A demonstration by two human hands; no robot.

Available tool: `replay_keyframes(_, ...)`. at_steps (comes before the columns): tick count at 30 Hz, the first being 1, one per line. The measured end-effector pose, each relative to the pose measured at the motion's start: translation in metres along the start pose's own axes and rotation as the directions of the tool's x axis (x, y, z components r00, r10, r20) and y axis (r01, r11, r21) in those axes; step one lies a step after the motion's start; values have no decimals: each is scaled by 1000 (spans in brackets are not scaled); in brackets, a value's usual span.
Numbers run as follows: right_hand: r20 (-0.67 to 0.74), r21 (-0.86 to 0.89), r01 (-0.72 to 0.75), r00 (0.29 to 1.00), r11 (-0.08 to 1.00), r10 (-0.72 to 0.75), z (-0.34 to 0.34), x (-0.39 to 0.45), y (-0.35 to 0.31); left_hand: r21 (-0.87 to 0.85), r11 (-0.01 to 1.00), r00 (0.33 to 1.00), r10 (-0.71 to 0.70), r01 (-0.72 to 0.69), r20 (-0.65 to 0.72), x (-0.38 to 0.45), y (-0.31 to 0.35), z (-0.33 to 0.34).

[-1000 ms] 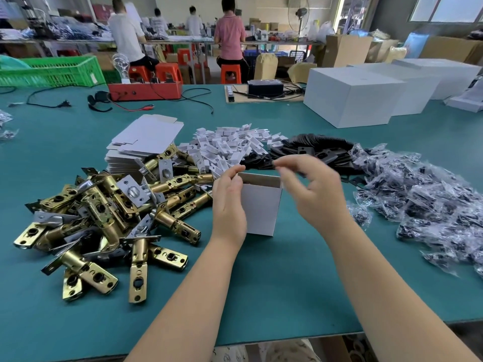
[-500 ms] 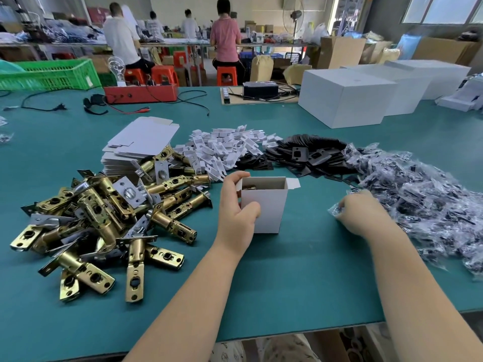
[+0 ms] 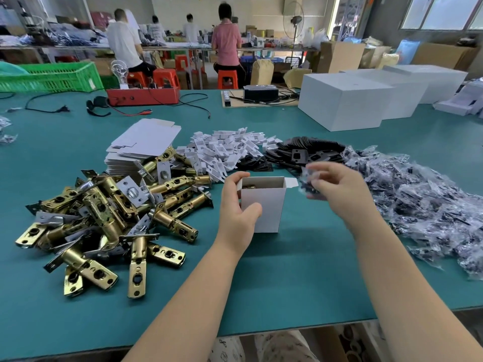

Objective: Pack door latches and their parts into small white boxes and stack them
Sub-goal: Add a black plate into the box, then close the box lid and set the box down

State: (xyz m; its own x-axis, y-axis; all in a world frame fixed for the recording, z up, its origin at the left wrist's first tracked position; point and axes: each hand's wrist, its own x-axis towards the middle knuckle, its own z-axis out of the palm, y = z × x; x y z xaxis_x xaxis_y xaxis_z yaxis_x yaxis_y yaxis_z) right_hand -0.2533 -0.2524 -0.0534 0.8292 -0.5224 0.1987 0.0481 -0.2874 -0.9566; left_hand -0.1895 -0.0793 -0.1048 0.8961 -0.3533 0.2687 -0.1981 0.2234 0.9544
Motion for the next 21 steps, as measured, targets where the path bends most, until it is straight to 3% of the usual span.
replay_keyframes(3,-30,157,179,984,971,-176,15,-2,-23,27,999,1000,23,-22,-7,0,-1,0)
replay_keyframes(7,-104,137,325,944,936,-313,26,-1,-41,35,999,999,35,-35,-3,-1,-2,-1)
replay_keyframes(9,-35,86,355,935,931,-353,29,1,-46,32,999,999,37,-37,2,-1,-1,-1)
replay_keyframes(12,161,-111,373,921,921,-354,36,-1,-49,19,999,999,34,-34,4,1,-1,0)
replay_keyframes(15,325,-440,457,883,773,-338,37,-2,-47,35,999,999,39,-39,1,1,-2,0)
replay_keyframes(18,353,-570,480,876,667,-328,40,-3,-49,36,998,999,43,-43,10,1,-2,0)
replay_keyframes(21,389,-720,506,861,474,-329,48,-4,-52,46,998,999,41,-42,15,1,-2,1)
